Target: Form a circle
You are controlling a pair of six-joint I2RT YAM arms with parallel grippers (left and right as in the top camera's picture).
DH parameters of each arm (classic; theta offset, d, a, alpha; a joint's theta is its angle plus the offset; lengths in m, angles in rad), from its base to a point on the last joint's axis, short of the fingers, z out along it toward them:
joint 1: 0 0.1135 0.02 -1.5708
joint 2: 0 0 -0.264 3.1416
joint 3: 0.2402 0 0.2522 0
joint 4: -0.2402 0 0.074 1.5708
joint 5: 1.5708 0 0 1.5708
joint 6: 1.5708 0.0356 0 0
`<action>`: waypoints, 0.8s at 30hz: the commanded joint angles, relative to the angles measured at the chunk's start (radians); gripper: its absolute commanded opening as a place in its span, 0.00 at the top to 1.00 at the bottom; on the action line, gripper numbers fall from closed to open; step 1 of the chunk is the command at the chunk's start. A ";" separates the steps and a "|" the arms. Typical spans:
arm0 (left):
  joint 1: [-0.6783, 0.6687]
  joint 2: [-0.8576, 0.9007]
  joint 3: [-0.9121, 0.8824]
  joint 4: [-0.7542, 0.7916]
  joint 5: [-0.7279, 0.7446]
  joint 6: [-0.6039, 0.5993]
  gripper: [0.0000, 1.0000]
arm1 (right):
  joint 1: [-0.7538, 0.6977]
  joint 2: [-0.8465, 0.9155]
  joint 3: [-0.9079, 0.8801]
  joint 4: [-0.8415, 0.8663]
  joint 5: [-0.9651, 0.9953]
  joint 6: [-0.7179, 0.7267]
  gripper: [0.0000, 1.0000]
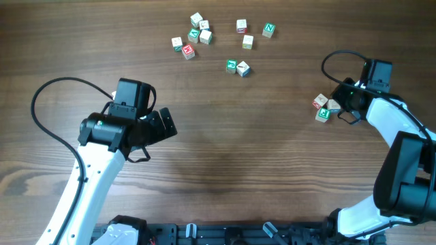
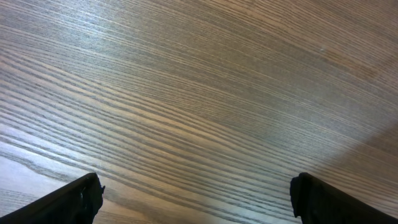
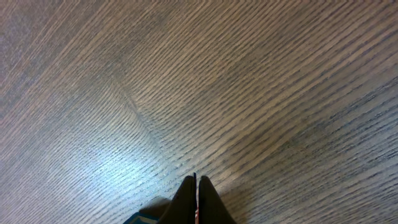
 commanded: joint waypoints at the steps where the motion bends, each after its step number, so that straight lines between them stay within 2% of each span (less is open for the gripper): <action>1: 0.008 -0.002 -0.002 0.000 0.005 0.005 0.00 | -0.005 0.015 0.004 0.007 -0.003 -0.003 0.96; 24: 0.008 -0.002 -0.002 0.000 0.005 0.005 0.00 | -0.005 0.015 0.004 -0.010 0.012 0.023 0.96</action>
